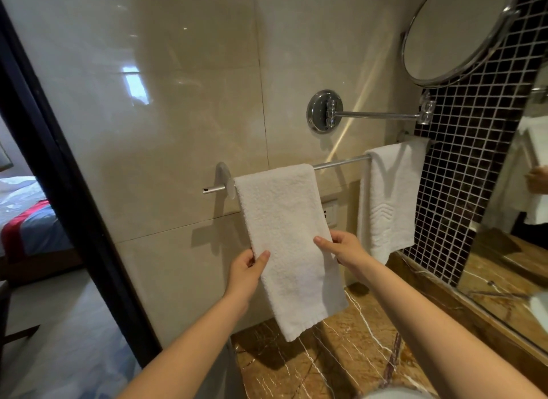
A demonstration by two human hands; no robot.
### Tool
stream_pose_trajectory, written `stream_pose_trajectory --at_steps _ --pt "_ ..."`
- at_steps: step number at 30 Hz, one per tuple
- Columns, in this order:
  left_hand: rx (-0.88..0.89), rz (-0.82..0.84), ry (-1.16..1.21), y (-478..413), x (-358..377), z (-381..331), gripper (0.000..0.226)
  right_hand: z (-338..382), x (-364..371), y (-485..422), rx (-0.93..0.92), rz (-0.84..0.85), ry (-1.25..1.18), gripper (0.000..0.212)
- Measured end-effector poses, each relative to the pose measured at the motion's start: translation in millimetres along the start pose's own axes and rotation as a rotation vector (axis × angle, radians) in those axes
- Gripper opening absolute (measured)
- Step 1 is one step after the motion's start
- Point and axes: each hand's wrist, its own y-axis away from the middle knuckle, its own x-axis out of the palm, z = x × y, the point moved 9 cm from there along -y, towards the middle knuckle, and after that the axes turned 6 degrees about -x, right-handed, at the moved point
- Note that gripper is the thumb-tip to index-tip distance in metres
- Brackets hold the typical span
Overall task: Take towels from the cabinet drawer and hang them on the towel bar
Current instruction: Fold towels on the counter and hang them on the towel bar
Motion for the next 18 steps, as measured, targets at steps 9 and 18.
stream_pose_trajectory --at_steps 9,18 --pt "0.014 -0.004 -0.018 9.1 0.0 -0.3 0.007 -2.2 -0.4 7.7 0.001 0.002 -0.001 0.017" --pt "0.044 -0.063 0.045 20.4 0.5 4.3 0.025 -5.4 -2.4 18.4 -0.024 -0.018 -0.053 0.014"
